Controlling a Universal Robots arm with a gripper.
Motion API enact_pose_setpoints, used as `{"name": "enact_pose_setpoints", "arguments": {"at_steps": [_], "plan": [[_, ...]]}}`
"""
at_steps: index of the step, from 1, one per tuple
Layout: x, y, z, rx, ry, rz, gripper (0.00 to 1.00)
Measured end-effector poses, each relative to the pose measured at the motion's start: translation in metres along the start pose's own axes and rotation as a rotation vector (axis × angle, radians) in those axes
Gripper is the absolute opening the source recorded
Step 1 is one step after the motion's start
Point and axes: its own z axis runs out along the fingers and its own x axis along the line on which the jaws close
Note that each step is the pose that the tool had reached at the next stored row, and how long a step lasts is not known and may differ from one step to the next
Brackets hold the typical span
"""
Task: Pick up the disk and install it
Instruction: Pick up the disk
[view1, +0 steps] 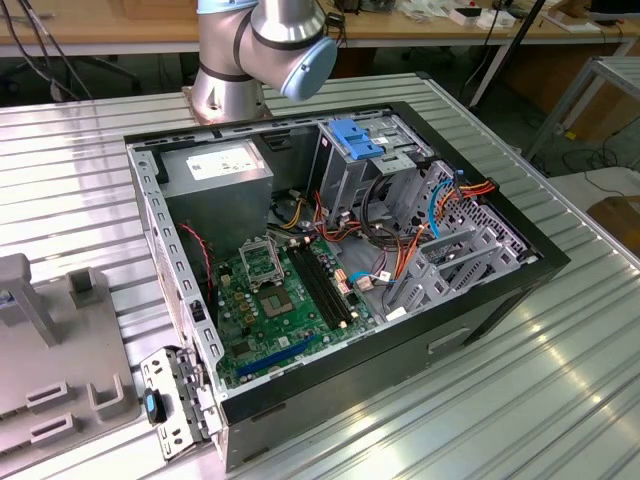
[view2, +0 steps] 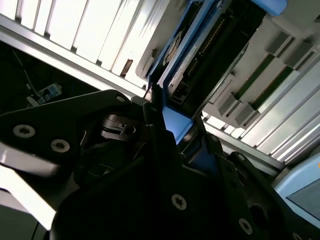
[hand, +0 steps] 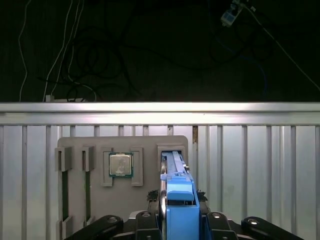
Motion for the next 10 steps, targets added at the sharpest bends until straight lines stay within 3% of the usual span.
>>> {"name": "enact_pose_setpoints", "arguments": {"at_steps": [10], "plan": [[0.0002, 0.0001, -0.0184, 0.0001, 0.0019, 0.000, 0.37]]}}
